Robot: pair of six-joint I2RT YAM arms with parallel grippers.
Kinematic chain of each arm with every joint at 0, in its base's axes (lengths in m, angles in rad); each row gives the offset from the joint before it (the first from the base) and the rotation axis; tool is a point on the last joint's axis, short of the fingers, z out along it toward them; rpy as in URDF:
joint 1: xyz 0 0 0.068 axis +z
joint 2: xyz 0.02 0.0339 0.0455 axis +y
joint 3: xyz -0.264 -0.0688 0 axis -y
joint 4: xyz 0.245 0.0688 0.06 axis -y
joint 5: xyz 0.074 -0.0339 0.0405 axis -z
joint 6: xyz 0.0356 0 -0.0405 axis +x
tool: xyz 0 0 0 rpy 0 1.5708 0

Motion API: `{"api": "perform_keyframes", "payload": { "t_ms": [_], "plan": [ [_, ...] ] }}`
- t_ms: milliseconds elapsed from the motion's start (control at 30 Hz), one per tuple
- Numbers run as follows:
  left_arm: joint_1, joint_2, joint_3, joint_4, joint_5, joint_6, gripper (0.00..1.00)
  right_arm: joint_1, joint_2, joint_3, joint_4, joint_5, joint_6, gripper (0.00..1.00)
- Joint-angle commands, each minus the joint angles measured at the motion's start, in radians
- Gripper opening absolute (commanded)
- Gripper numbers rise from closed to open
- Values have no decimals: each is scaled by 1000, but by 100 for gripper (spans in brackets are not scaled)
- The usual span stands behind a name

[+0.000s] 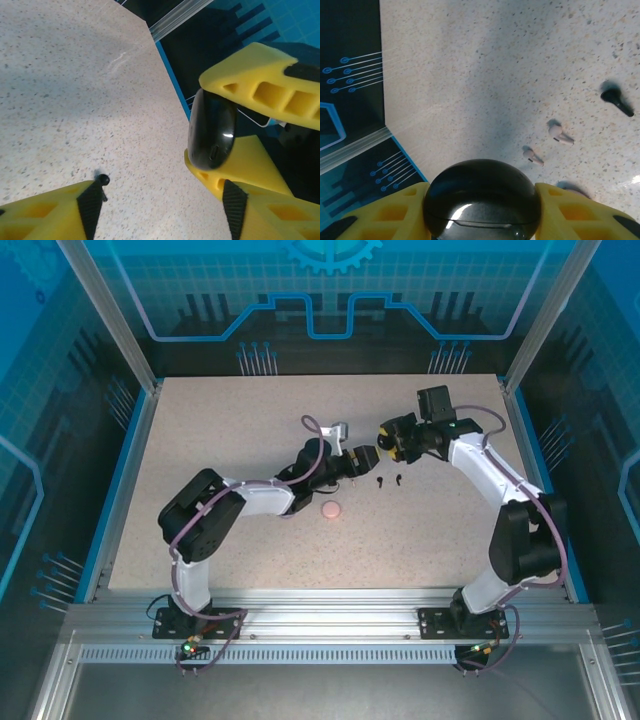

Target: Insert the wireless bluetooth earbuds into the charging case

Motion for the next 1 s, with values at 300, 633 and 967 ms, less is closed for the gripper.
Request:
{"api": "perform_keyframes", "payload": {
  "t_ms": [300, 633, 967],
  "plan": [
    [-18, 92, 121, 82, 2, -24, 55, 35, -33, -22, -3, 12, 33, 45],
    [-17, 115, 133, 102, -28, -40, 39, 43, -39, -38, 6, 15, 36, 45],
    [-17, 112, 121, 115, -53, -41, 24, 44, -39, -42, 4, 26, 41, 45]
  ]
}}
